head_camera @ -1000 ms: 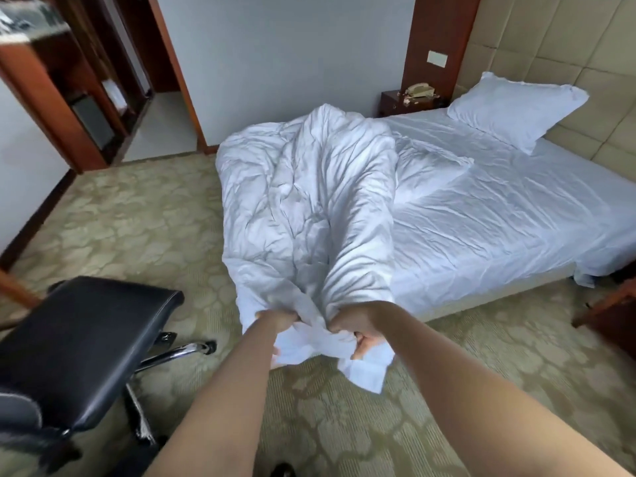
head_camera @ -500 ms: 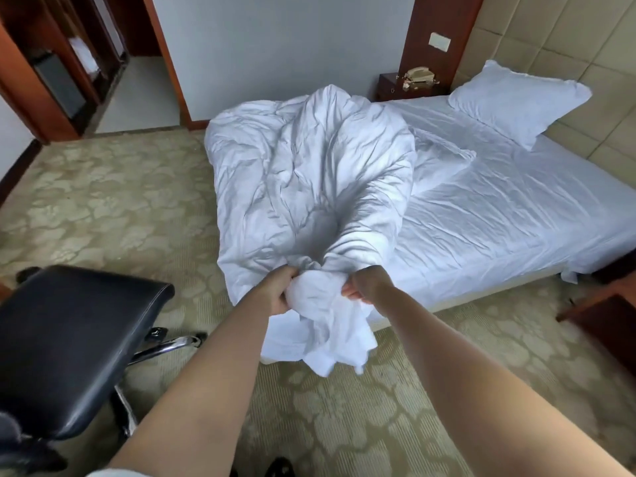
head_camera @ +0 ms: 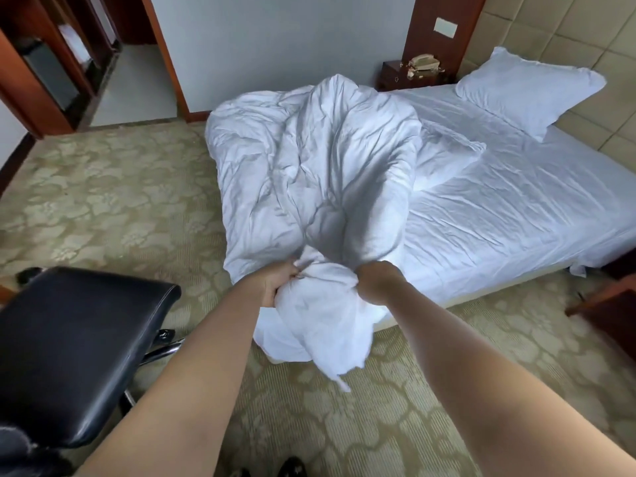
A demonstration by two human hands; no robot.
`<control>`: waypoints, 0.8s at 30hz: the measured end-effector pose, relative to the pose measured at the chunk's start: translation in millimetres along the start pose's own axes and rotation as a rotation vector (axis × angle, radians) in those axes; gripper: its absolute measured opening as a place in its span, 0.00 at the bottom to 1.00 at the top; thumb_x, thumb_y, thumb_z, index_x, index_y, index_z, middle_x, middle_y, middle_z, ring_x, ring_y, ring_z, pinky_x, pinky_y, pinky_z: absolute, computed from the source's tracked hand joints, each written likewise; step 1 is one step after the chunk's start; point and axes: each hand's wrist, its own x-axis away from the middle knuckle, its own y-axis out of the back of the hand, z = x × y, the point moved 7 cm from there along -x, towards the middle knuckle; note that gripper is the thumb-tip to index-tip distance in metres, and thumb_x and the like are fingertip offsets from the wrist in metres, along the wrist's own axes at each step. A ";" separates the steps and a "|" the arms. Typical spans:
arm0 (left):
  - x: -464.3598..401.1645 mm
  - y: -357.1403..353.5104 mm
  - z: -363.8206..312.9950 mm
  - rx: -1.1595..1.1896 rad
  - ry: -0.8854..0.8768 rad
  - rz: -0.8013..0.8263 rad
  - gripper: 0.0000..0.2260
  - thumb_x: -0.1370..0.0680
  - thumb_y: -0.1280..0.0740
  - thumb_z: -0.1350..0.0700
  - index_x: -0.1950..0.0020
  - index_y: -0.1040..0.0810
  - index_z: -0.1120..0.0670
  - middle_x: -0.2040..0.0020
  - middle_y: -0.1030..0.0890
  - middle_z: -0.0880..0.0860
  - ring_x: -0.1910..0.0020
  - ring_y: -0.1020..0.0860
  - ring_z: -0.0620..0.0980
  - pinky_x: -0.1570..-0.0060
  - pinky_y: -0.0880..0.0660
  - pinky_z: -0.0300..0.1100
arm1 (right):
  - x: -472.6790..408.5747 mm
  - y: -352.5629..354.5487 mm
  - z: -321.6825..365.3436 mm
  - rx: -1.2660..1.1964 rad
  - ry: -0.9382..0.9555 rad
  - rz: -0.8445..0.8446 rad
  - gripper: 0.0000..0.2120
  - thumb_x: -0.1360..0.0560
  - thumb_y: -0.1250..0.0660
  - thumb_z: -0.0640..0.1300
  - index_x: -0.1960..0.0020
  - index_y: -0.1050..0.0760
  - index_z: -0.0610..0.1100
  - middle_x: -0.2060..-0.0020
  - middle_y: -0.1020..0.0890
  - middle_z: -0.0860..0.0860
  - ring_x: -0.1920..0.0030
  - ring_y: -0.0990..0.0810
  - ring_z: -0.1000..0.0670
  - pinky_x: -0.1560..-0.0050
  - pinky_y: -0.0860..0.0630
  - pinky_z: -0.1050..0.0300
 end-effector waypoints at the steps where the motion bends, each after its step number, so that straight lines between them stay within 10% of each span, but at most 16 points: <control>1: -5.3 13.0 -5.7 0.021 -0.048 -0.075 0.13 0.20 0.37 0.52 0.38 0.25 0.55 0.53 0.20 0.53 0.55 0.22 0.51 0.50 0.24 0.44 | 0.9 -2.3 -1.6 0.007 -0.052 0.020 0.20 0.22 0.43 0.49 0.33 0.29 0.43 0.35 0.26 0.43 0.34 0.27 0.42 0.38 0.30 0.53; 4: -12.2 50.2 -20.3 -0.119 -0.197 -0.299 0.22 0.20 0.42 0.65 0.26 0.35 0.51 0.34 0.28 0.53 0.42 0.26 0.53 0.43 0.26 0.42 | 15.3 -29.4 24.7 -0.008 0.010 0.149 0.23 0.20 0.44 0.53 0.32 0.30 0.41 0.33 0.27 0.41 0.33 0.29 0.42 0.36 0.32 0.53; 7: -14.4 67.5 -14.4 -0.213 -0.269 -0.404 0.29 0.22 0.47 0.72 0.24 0.40 0.53 0.27 0.35 0.57 0.46 0.24 0.55 0.61 0.26 0.35 | 37.9 -75.3 94.5 -0.152 0.233 0.445 0.19 0.17 0.46 0.45 0.35 0.28 0.34 0.34 0.27 0.38 0.33 0.29 0.40 0.36 0.36 0.52; 9: -20.0 78.6 -2.6 -0.271 -0.307 -0.437 0.27 0.23 0.46 0.74 0.25 0.38 0.57 0.28 0.33 0.59 0.36 0.27 0.59 0.49 0.25 0.44 | 35.3 -94.5 119.1 -0.280 0.166 0.526 0.17 0.17 0.47 0.41 0.37 0.28 0.30 0.36 0.27 0.35 0.35 0.29 0.38 0.35 0.37 0.50; 24: -60.0 74.6 37.8 -0.803 -0.102 -0.195 0.26 0.22 0.42 0.62 0.24 0.39 0.53 0.24 0.39 0.55 0.31 0.31 0.54 0.37 0.29 0.44 | -38.8 -49.1 56.7 -0.066 -0.039 0.128 0.30 0.25 0.37 0.56 0.26 0.40 0.51 0.31 0.32 0.49 0.30 0.34 0.46 0.33 0.36 0.49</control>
